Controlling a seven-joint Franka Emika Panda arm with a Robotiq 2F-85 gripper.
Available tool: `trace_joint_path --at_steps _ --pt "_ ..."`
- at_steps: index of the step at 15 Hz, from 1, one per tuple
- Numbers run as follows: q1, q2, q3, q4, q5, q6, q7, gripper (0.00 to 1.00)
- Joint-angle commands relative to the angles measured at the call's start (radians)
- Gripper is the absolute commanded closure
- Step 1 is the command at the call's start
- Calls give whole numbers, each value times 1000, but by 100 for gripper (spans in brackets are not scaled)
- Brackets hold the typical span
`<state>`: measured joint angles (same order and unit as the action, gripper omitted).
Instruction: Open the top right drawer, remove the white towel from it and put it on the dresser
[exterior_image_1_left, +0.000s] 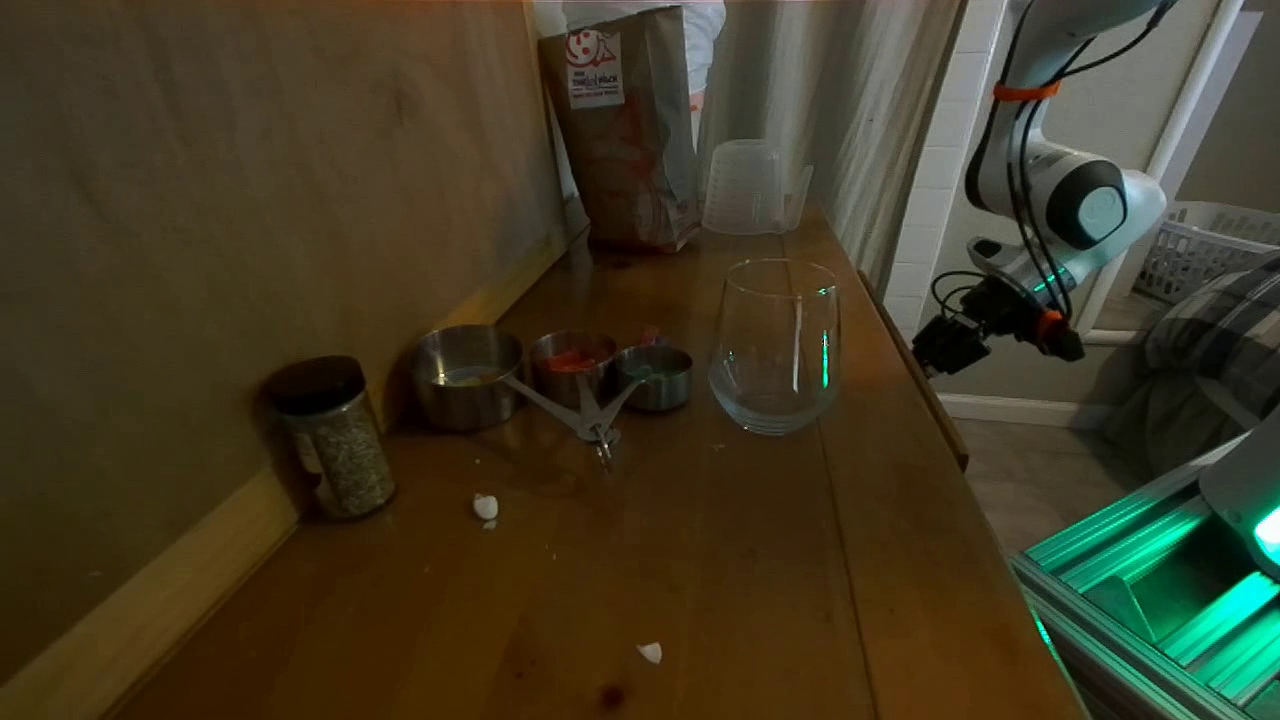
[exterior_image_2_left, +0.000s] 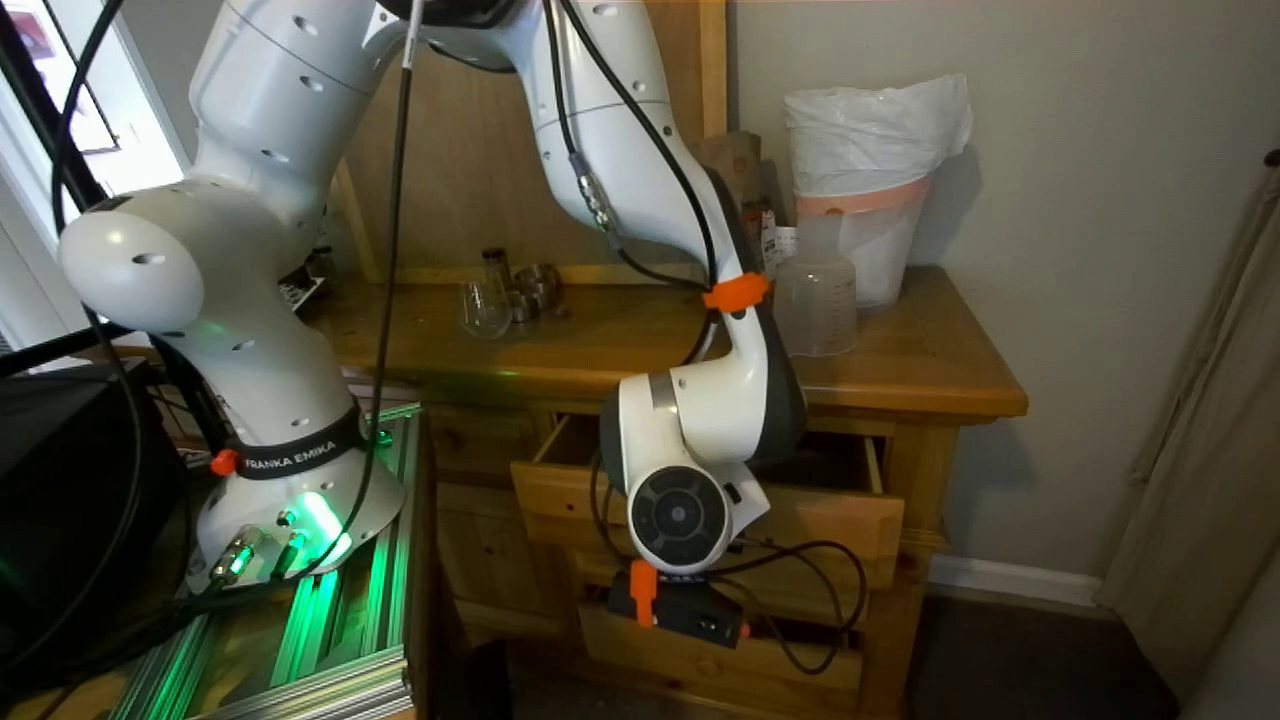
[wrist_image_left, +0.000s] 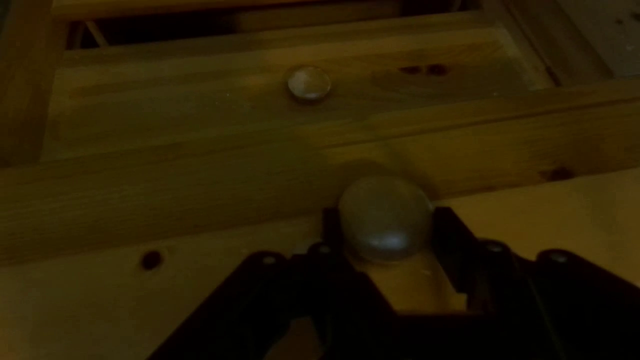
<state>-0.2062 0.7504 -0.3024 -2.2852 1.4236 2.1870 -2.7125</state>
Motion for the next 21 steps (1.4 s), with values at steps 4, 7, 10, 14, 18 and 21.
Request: trace_joint_path --at_steps 4,7,10,14,18,21 --pt "-28 -61 -17 -36 -25 77 -13 76" --pt "-37 -65 -19 -41 -29 85 -17 76" --pt "-38 -68 -17 -42 -31 86 -15 76" --pt "-44 -87 -19 -47 -37 83 -13 19" --pt "-47 -158 -30 -73 -35 116 -15 0" --pt "-28 -241 -23 -129 -33 162 -3 0"
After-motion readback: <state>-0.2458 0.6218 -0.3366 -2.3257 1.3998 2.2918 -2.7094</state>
